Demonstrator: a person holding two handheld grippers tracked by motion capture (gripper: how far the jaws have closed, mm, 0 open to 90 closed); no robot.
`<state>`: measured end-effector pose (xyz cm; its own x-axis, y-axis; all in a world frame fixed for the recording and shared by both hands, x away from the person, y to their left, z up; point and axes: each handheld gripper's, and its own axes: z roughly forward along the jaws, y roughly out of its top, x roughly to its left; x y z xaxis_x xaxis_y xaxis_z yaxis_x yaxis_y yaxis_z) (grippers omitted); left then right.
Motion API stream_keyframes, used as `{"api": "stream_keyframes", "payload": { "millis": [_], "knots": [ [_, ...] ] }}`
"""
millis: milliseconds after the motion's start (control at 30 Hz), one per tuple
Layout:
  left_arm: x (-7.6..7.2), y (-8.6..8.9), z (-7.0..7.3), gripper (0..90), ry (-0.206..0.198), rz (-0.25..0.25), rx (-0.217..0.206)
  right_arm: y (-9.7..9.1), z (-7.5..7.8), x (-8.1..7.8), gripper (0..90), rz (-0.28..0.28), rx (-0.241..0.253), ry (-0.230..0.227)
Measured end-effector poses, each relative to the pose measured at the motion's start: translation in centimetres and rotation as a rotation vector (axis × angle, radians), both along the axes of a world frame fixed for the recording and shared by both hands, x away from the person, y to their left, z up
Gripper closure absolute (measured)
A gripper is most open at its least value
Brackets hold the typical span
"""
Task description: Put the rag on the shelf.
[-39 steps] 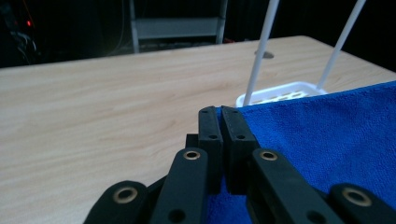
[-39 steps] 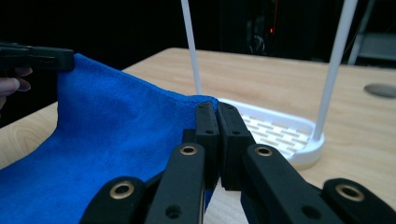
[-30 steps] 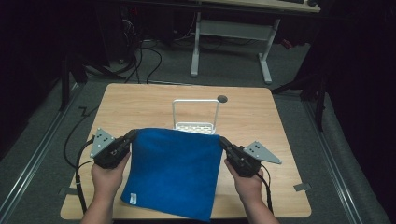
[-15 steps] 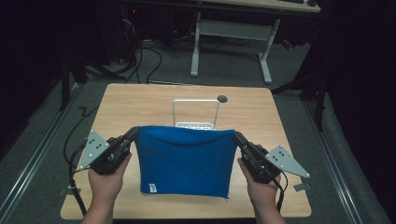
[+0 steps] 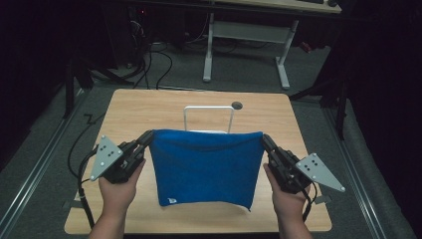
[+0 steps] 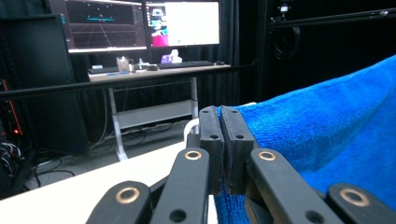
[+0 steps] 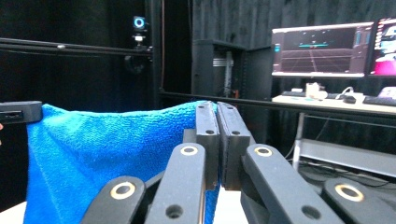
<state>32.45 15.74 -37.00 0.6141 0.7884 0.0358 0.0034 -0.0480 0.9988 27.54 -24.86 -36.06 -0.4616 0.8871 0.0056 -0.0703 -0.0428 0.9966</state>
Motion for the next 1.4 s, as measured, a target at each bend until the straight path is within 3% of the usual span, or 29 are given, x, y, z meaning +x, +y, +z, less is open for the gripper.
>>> {"api": "stream_keyframes", "payload": {
  "millis": [300, 400, 600, 900, 1100, 1233, 1400],
  "knots": [
    [3.0, -1.6, 2.4, 88.5, -0.045, 0.01, 0.028, -1.4, 1.5, 3.1, 88.9, -0.048, -0.011, 0.015],
    [3.9, -1.6, 3.1, 88.5, -0.051, 0.023, 0.016, -1.5, 2.0, 3.8, 88.8, -0.054, -0.02, 0.009],
    [5.7, -1.8, 4.5, 88.5, -0.069, 0.058, 0.032, -1.2, 2.9, 5.8, 88.8, -0.064, -0.035, 0.022],
    [9.0, -2.3, 5.1, 88.5, -0.06, 0.103, 0.082, -1.0, 3.9, 9.0, 88.8, -0.079, -0.025, 0.053],
    [10.9, -2.4, 5.9, 88.5, -0.072, 0.117, 0.083, -0.7, 4.9, 10.8, 88.8, -0.09, -0.033, 0.052],
    [12.3, -2.8, 6.3, 88.4, -0.091, 0.131, 0.12, -0.6, 5.3, 12.3, 88.8, -0.106, -0.037, 0.067],
    [14.2, -3.2, 6.6, 88.4, -0.088, 0.148, 0.126, -0.5, 5.7, 14.1, 88.9, -0.133, -0.039, 0.067]
  ]
}}
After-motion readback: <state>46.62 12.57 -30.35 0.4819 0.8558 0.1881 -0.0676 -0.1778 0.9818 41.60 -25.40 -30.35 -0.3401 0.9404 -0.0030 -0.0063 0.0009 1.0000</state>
